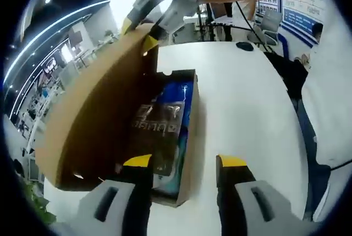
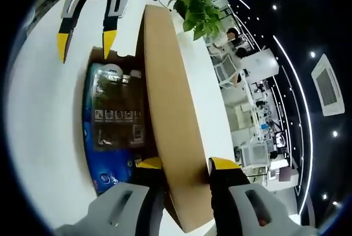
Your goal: Operate the shoe box by opening the lid, removing the specified soft item, and placing it in the target area until the item is outside and the box remains undamaged.
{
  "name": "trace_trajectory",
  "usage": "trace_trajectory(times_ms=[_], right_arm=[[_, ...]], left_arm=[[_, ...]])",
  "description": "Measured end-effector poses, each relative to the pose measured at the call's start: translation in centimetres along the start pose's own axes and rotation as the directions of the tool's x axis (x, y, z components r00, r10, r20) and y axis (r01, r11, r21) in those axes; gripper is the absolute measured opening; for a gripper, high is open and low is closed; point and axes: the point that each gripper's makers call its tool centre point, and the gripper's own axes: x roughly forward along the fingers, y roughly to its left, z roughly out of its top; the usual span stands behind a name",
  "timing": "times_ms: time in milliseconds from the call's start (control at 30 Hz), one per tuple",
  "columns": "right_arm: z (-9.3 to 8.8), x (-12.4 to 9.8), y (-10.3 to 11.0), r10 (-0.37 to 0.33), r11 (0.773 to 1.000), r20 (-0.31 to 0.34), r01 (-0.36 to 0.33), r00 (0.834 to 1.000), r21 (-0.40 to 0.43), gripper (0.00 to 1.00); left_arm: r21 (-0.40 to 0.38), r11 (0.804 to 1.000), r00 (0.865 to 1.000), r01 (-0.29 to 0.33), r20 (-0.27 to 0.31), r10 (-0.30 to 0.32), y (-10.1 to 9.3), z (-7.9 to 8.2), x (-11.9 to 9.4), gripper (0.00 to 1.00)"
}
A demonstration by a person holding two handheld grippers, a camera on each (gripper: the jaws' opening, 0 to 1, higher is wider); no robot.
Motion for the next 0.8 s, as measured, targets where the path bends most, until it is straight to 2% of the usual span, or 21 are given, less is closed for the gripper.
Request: trace_trajectory(times_ms=[100,300,633,800], right_arm=[[0.0,0.0,0.0,0.001,1.0,0.001,-0.001,1.0,-0.001,0.29],[0.0,0.0,0.0,0.005,1.0,0.005,-0.005,1.0,-0.011,0.29],[0.0,0.0,0.0,0.005,1.0,0.004,-0.005,1.0,-0.01,0.29],[0.1,0.1,-0.2,0.004,1.0,0.004,-0.004,1.0,-0.009,0.29]], left_arm=[[-0.018,1.0,1.0,0.018,0.004,-0.018,-0.1,-0.1,0.9,0.35],[-0.017,0.997,0.996,0.075,-0.041,-0.076,-0.5,-1.0,3.1,0.34],[-0.026,0.995,0.991,0.097,-0.086,-0.099,-0.9,-2.6,4.1,0.26],[0.013,0.994,0.988,0.112,-0.107,-0.11,-1.1,-3.0,4.5,0.17]])
